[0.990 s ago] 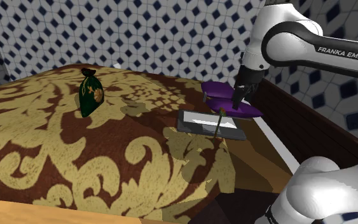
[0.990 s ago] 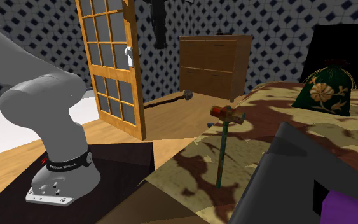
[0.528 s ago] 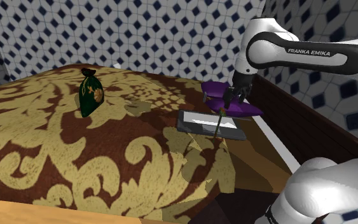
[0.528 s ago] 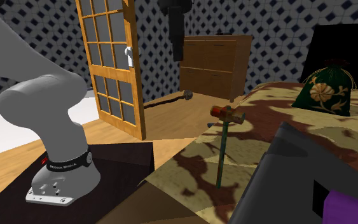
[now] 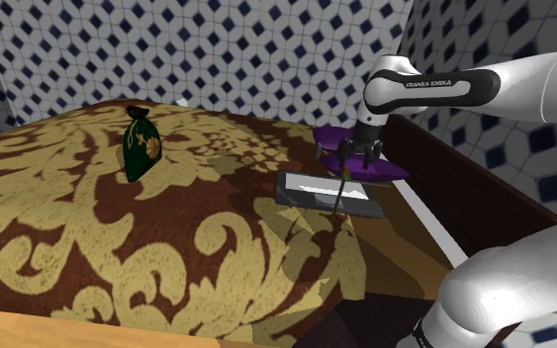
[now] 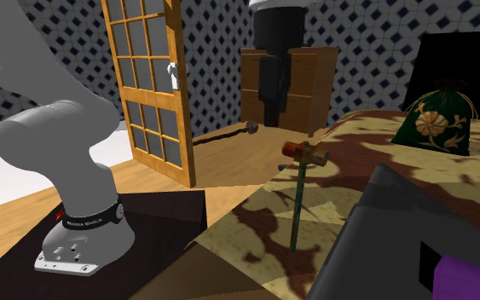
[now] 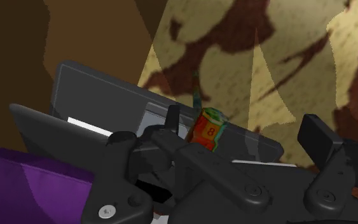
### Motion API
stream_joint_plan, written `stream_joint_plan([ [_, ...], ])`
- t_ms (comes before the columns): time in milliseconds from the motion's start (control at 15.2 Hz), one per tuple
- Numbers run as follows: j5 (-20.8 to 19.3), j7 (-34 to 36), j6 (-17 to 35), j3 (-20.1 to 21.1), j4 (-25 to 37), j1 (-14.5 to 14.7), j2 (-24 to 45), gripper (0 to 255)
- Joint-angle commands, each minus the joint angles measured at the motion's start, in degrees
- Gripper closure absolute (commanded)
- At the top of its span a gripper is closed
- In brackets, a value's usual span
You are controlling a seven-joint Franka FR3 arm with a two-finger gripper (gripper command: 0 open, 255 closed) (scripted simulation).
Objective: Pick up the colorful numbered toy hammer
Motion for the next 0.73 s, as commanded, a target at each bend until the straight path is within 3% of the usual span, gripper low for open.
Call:
stream_joint_plan([
  [0,1.3,1.2,2.6,-1.4,0.6,-1.0,3.5,0],
  [594,1.4,0.9,8.6,-1.6,-4.3,-1.0,4.6,0],
  [660,1.4,0.9,8.7,-1.6,-4.4,-1.0,4.6,255],
])
